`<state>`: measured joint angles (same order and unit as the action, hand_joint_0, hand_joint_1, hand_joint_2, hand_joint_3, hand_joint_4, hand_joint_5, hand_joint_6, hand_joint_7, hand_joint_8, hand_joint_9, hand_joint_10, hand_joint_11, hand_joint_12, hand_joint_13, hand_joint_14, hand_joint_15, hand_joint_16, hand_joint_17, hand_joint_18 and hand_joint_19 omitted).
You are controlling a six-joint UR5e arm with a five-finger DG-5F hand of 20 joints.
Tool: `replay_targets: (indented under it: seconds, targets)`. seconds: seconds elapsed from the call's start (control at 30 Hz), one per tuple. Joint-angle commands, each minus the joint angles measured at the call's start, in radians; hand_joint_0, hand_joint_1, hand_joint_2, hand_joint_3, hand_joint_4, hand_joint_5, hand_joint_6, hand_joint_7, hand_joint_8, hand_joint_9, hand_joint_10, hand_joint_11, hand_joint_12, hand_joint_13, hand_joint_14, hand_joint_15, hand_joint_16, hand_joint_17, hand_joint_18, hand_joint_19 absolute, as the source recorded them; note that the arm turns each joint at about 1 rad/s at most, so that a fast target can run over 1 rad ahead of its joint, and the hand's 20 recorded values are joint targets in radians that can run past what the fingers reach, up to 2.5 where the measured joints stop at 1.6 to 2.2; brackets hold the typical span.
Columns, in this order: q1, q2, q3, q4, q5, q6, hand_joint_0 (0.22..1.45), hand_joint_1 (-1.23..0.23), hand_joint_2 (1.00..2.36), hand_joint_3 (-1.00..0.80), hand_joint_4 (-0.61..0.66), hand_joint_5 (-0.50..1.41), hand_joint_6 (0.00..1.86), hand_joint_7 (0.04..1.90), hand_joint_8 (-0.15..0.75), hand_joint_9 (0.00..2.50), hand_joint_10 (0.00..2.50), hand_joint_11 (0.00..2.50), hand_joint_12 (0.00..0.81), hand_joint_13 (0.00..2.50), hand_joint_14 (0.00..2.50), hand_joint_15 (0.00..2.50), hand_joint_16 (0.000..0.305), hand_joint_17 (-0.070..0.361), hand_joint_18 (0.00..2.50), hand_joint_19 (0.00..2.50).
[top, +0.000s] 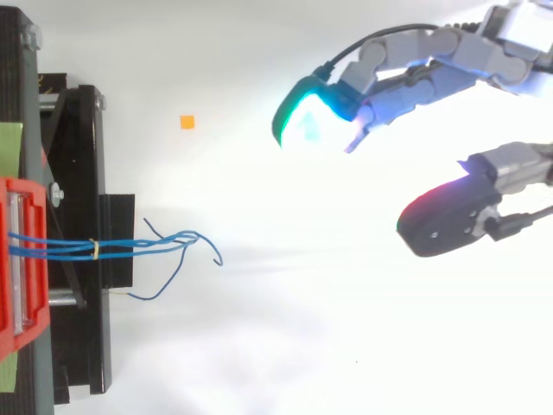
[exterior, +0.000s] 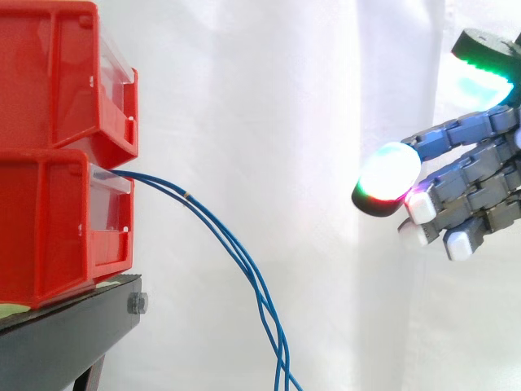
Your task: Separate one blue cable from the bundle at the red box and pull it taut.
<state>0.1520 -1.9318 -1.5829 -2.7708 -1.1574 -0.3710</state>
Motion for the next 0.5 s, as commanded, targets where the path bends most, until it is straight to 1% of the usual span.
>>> replay_targets:
  seconds: [0.0,0.07,0.13,0.2,0.23,0.3,0.33,0.4,0.47]
  targets:
    - [0.000,-0.012,0.012,0.002,0.001,-0.002,0.57,-0.57,1.00,-0.44,0.22,-0.17,0.50,0.86,0.311,0.75,0.02,0.58,0.353,0.62,0.01,0.35,0.051,0.114,0.58,0.64]
    - [0.000,-0.012,0.011,0.008,0.007,-0.008,0.57,-0.57,1.00,-0.44,0.22,-0.17,0.50,0.85,0.310,0.75,0.02,0.57,0.353,0.63,0.01,0.35,0.051,0.114,0.58,0.64]
    - [0.000,-0.012,0.011,0.011,0.021,-0.011,0.57,-0.57,1.00,-0.44,0.22,-0.17,0.50,0.86,0.310,0.75,0.02,0.57,0.352,0.63,0.01,0.35,0.051,0.114,0.58,0.64]
    - [0.000,-0.012,0.011,0.011,0.022,-0.014,0.57,-0.57,1.00,-0.44,0.22,-0.17,0.50,0.85,0.311,0.76,0.02,0.58,0.353,0.63,0.01,0.35,0.051,0.114,0.58,0.64]
    - [0.000,-0.021,0.012,0.014,0.024,-0.016,0.57,-0.57,1.00,-0.43,0.22,-0.17,0.50,0.85,0.314,0.76,0.02,0.58,0.352,0.63,0.01,0.36,0.051,0.114,0.58,0.64]
    - [0.000,-0.024,0.011,0.014,0.022,-0.014,0.57,-0.57,1.00,-0.44,0.23,-0.17,0.50,0.85,0.312,0.76,0.02,0.59,0.354,0.63,0.01,0.35,0.051,0.114,0.58,0.64]
    - [0.000,-0.041,0.011,0.037,0.022,-0.016,0.57,-0.57,1.00,-0.44,0.22,-0.17,0.50,0.86,0.312,0.77,0.02,0.59,0.353,0.63,0.01,0.36,0.051,0.114,0.59,0.64]
    - [0.000,-0.053,0.012,0.054,0.024,-0.017,0.57,-0.57,1.00,-0.44,0.22,-0.17,0.50,0.86,0.313,0.78,0.02,0.60,0.353,0.63,0.01,0.36,0.051,0.114,0.59,0.64]
    - [0.000,-0.055,0.011,0.063,0.027,-0.023,0.57,-0.57,1.00,-0.44,0.23,-0.17,0.50,0.85,0.313,0.78,0.02,0.60,0.353,0.64,0.01,0.36,0.051,0.114,0.59,0.65]
